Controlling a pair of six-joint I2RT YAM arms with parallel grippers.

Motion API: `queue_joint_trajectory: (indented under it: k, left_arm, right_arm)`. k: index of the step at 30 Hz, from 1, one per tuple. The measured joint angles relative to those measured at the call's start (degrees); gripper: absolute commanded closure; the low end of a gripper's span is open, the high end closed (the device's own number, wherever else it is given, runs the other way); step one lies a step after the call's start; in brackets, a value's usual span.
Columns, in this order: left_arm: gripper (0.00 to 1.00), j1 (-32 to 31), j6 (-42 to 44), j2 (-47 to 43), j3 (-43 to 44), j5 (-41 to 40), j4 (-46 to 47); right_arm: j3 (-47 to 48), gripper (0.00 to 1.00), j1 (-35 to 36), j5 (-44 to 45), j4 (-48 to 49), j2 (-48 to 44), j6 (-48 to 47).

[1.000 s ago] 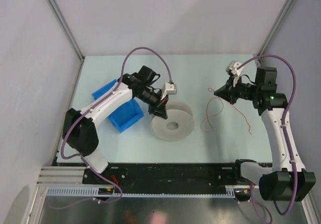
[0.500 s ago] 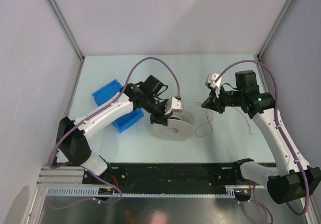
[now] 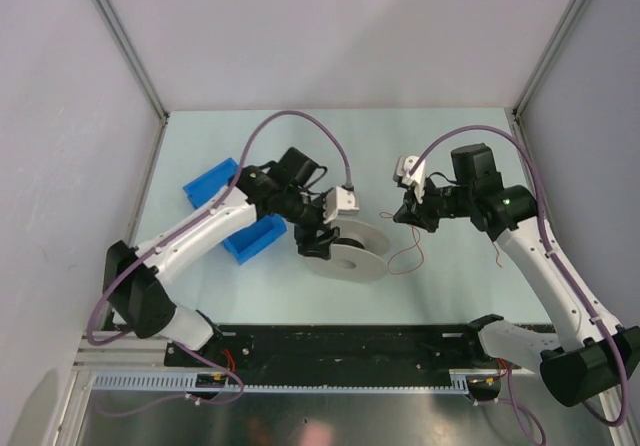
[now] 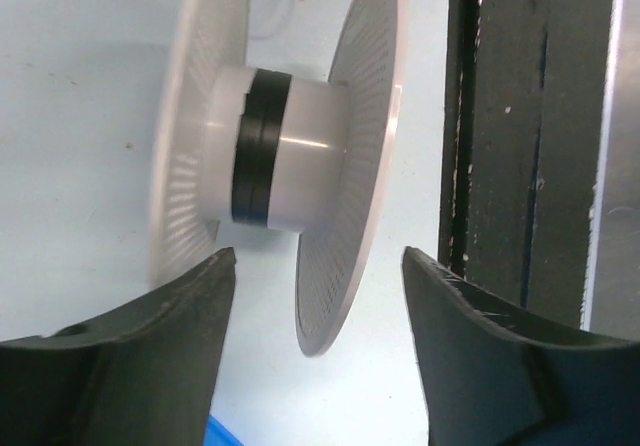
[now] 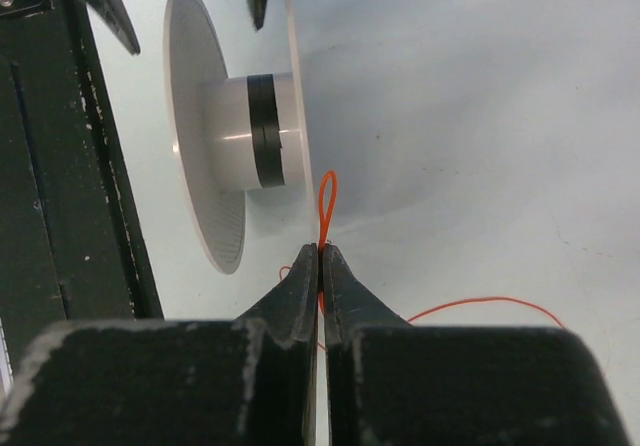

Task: Wrap the cables

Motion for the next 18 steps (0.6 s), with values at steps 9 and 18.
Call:
queue_joint_trajectory:
  k: [9, 18]
  left_arm:
    - [0.19, 15.08, 1.18, -8.7, 5.01, 11.65, 2.58]
    - [0.21, 14.99, 7.82, -8.92, -3.04, 17.77, 13.57]
  right_arm:
    - [-0.02, 1.0, 7.39, 3.76, 0.48, -0.02, 2.73]
    - [-7.91, 1.0, 17.81, 12.24, 11.58, -2.45, 9.14]
